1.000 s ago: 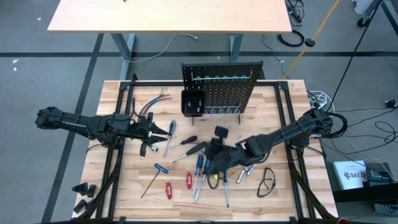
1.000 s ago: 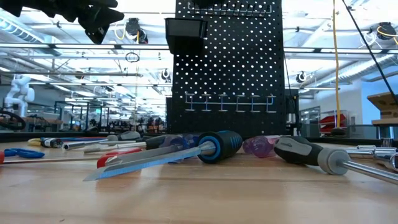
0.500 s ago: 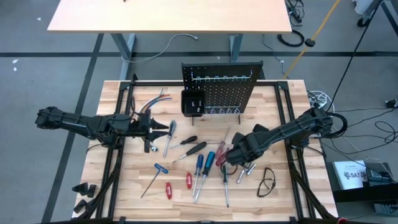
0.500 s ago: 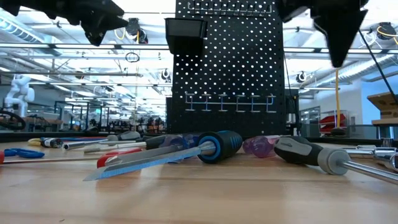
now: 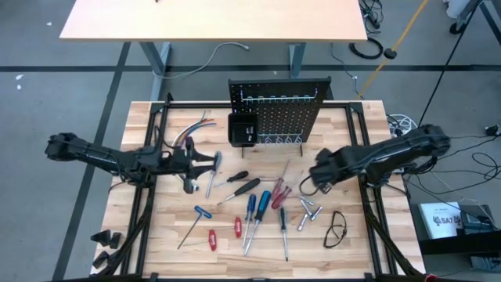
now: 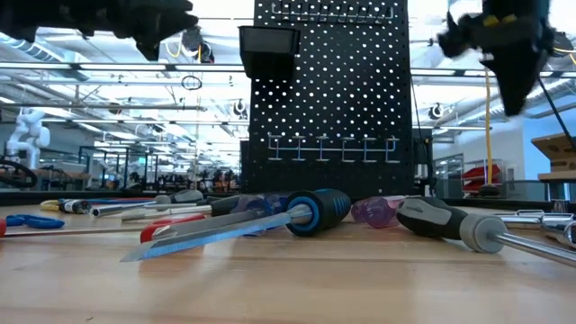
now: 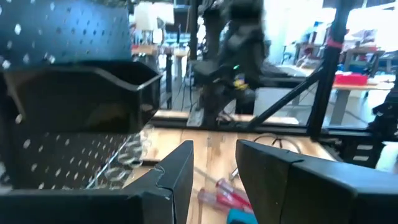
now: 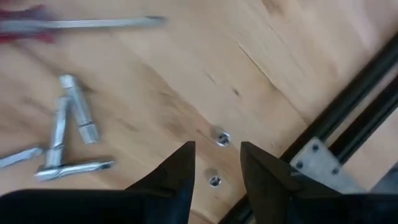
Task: Hang tools onto peg board
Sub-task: Put the socket in the black bin on the peg board
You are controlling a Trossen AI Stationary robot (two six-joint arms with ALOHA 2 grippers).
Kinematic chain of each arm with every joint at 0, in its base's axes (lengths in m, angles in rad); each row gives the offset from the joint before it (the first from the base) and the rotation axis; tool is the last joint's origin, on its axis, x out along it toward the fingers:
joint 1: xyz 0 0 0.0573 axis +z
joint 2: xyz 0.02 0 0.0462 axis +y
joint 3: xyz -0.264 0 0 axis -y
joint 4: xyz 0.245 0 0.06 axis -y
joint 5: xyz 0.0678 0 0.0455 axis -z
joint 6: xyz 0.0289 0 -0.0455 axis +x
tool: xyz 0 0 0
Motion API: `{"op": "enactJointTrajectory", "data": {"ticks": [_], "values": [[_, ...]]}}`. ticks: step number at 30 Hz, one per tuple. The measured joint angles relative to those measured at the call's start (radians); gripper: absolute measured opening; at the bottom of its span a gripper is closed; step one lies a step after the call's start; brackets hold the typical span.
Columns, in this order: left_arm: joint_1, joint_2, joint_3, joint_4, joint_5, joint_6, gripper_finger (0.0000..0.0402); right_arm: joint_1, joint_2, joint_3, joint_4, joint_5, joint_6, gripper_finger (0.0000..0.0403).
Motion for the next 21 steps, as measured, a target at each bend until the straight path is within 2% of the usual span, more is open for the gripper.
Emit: {"op": "enactJointTrajectory", "data": {"ticks": [5, 9, 14, 21], "values": [[-0.007, 0.000, 0.000, -0.010, 0.000, 0.007, 0.0127, -0.016, -0.154, -0.225, 0.140, -0.037, 0.142, 0.0121], [-0.007, 0.001, 0.000, -0.022, 0.000, 0.006, 0.0127, -0.017, -0.206, -0.361, 0.262, -0.038, 0.214, 0.0121], [-0.007, 0.000, 0.000, -0.021, 0.000, 0.004, 0.0127, -0.012, -0.171, -0.345, 0.270, -0.012, 0.223, 0.0137], [-0.007, 0.000, 0.000, -0.028, 0.000, -0.014, 0.0127, -0.014, -0.128, -0.346, 0.252, -0.019, 0.261, 0.0192]]}}
